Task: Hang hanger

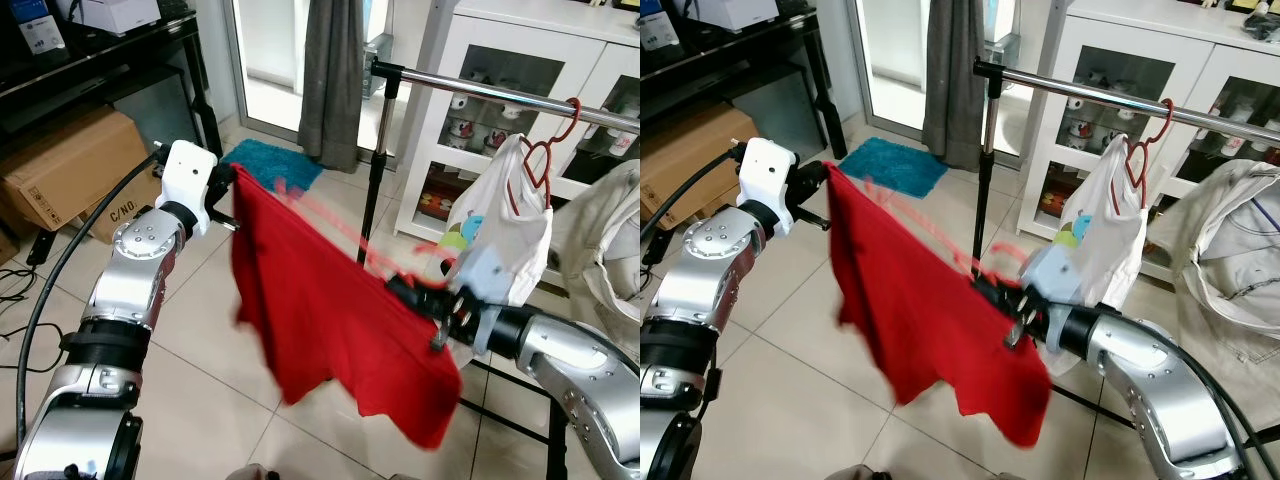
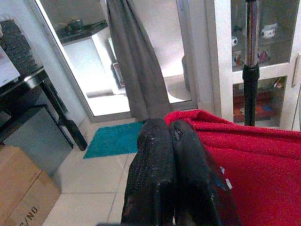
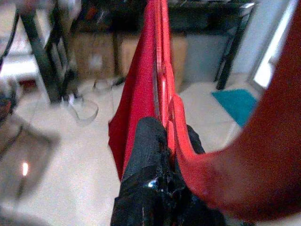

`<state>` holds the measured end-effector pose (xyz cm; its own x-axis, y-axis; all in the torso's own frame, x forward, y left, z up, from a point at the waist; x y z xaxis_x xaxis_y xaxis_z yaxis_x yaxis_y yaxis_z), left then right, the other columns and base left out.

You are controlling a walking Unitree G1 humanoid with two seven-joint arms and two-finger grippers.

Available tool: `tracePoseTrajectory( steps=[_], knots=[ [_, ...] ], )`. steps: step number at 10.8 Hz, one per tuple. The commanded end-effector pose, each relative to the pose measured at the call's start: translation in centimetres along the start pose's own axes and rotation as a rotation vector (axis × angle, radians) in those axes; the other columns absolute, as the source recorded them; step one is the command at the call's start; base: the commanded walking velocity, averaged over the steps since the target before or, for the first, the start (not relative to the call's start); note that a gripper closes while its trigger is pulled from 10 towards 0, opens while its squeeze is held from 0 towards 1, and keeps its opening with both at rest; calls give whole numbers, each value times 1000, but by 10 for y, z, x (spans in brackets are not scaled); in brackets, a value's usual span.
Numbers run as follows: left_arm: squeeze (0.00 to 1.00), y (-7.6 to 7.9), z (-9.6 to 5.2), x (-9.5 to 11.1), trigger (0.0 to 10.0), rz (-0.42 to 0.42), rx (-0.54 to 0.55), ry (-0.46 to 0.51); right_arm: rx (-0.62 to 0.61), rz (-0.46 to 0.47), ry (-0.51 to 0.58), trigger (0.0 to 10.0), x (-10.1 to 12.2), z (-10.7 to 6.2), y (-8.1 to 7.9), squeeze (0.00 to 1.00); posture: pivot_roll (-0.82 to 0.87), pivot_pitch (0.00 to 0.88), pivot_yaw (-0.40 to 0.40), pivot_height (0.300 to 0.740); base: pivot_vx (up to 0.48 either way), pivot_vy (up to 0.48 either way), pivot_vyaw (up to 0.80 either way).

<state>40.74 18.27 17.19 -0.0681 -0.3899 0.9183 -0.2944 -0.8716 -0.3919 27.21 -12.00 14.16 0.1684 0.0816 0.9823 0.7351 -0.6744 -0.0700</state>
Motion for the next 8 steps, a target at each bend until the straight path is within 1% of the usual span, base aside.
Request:
tracePoseTrajectory(
  steps=[1, 2, 3, 4, 5, 6, 7, 8],
  knots=[
    [0, 2, 0, 4, 0, 4, -14, 18, -86, 46, 63, 0, 10, -4, 14, 0, -159, 0, 41, 740, 0, 0, 0],
    [0, 40, -2, 6, 0, -11, -188, 52, -184, 107, 159, 0, 23, 2, 25, 0, -162, 0, 46, 740, 0, 0, 0],
    [0, 77, -10, 2, 0, 5, -355, 58, -270, 188, 283, 0, 38, 6, 35, 0, -163, 0, 55, 740, 0, 0, 0],
    [0, 111, -24, 9, 0, -12, -524, 110, -422, 307, 419, 0, 51, 5, 53, 0, -164, 0, 61, 740, 0, 0, 0],
    [0, 133, -41, 17, 0, -20, -678, 158, -587, 358, 481, 0, 51, -3, 74, 0, -159, 0, 60, 740, 0, 0, 0],
    [0, 136, -46, 18, 0, -27, -709, 168, -658, 355, 490, 0, 49, -9, 84, 0, -155, 0, 57, 740, 0, 0, 0],
    [0, 121, -42, 18, 0, -64, -600, 160, -709, 314, 423, 0, 38, -16, 90, 0, -148, 0, 55, 740, 0, 0, 0],
    [0, 106, -43, 10, 0, -88, -504, 128, -706, 240, 304, 0, 23, -15, 87, 0, -147, 0, 55, 740, 0, 0, 0]
  ],
)
Point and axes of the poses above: a point about 5 cm out from each wrist's last joint towards the gripper, its own z axis pointing out of the wrist towards the gripper, its own x axis along the axis of the wrist's last joint, y = z × x, the point moved 5 cm from there along z, pointing out of the wrist towards the gripper, and after that the axes turned 6 degrees about z, right-handed, at the moved point
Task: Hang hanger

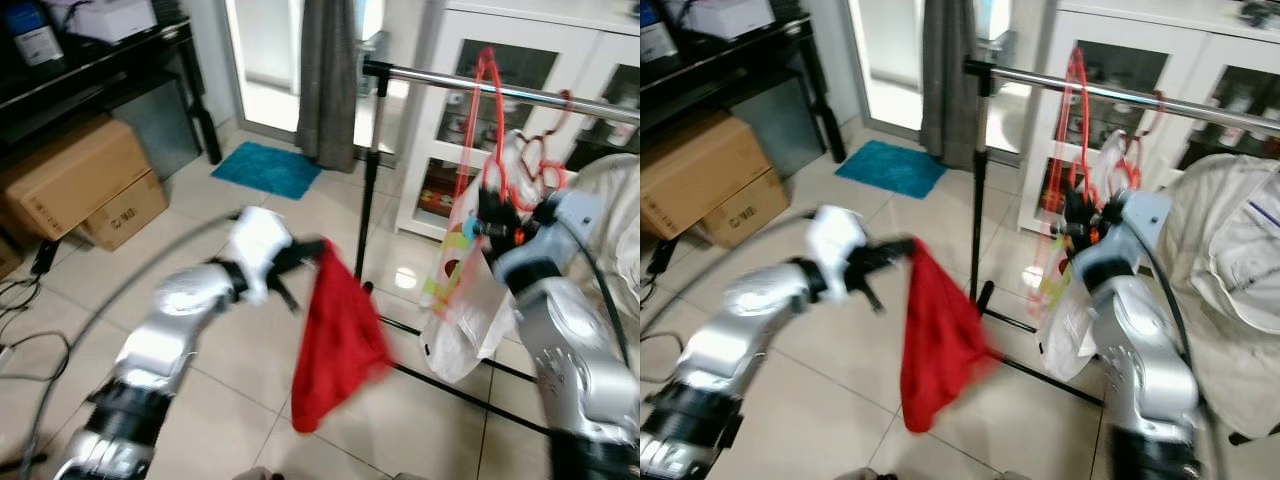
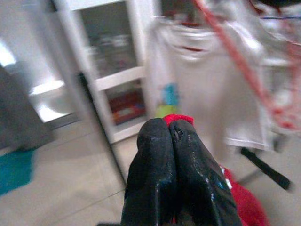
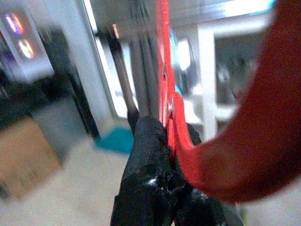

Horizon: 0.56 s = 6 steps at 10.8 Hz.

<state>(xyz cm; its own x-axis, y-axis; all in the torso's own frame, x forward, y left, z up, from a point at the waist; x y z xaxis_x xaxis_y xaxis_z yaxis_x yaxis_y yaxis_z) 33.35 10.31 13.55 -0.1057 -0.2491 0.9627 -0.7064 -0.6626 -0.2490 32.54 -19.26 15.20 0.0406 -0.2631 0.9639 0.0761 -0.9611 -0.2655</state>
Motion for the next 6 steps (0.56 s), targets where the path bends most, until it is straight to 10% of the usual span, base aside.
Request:
tracePoseTrajectory(
  steps=[1, 2, 6],
  knots=[
    [0, -16, -12, -7, 4275, -14, 135, -29, 57, -10, -114, 10000, -22, -6, -13, 0, -136, 0, 46, 740, 0, 0, 0],
    [0, -24, -23, -16, 10000, -36, 236, -60, 108, -85, -200, 10000, -42, -17, -23, 0, -133, 0, 42, 740, 0, 0, 0],
    [0, -10, -29, -20, 10000, -90, 301, -66, 211, -143, -174, 10000, -43, -29, -36, 0, -129, 0, 26, 740, 0, 0, -594]
  ],
)
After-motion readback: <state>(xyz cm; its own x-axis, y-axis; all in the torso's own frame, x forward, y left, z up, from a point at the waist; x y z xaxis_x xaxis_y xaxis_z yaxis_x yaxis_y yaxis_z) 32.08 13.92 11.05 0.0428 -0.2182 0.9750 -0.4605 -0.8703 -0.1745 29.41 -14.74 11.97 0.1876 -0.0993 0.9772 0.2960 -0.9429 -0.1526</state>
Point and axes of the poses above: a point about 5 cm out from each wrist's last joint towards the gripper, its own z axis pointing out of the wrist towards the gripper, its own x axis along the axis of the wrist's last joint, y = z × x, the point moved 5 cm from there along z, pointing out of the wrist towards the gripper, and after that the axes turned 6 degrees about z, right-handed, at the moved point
